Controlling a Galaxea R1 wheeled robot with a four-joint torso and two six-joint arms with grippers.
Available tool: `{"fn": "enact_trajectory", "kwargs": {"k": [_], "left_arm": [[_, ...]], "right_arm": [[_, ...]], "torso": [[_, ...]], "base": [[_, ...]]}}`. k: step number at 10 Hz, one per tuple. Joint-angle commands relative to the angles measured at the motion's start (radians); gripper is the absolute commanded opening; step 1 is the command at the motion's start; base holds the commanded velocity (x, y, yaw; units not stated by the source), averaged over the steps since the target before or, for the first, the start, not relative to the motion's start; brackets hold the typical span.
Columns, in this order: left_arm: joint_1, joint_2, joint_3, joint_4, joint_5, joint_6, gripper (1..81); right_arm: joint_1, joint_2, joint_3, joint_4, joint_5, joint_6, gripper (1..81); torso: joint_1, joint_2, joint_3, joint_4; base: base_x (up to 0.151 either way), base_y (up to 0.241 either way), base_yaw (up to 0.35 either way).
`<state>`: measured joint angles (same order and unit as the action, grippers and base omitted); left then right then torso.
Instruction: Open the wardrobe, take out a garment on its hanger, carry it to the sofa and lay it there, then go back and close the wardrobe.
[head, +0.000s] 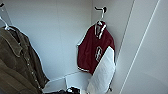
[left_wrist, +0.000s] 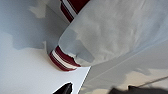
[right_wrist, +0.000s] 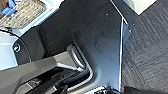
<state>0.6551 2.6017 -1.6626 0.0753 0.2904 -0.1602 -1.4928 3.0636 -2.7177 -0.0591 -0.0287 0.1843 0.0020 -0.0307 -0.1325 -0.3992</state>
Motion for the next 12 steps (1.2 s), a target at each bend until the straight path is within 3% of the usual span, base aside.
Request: {"fn": "enact_trajectory", "kwargs": {"k": [1,6,12], "left_arm": [[-0.257,-0.003,0.036,-0.026,0.010,-0.059,81.1],[-0.455,0.006,0.104,-0.092,0.021,-0.064,81.1],[-0.702,0.071,0.066,-0.235,0.015,-0.076,81.1]], "right_arm": [[0.041,0.003,0.001,0.004,-0.063,0.000,81.1],[0.041,0.008,0.000,0.004,-0.062,0.000,81.1],[0.042,0.017,0.004,0.002,-0.062,0.000,81.1]], "torso": [[0.000,0.000,0.000,0.000],[0.000,0.001,0.000,0.000],[0.000,0.001,-0.001,0.000]], "base": [[0.000,0.000,0.000],[0.000,0.000,0.000],[0.000,0.000,0.000]]}}
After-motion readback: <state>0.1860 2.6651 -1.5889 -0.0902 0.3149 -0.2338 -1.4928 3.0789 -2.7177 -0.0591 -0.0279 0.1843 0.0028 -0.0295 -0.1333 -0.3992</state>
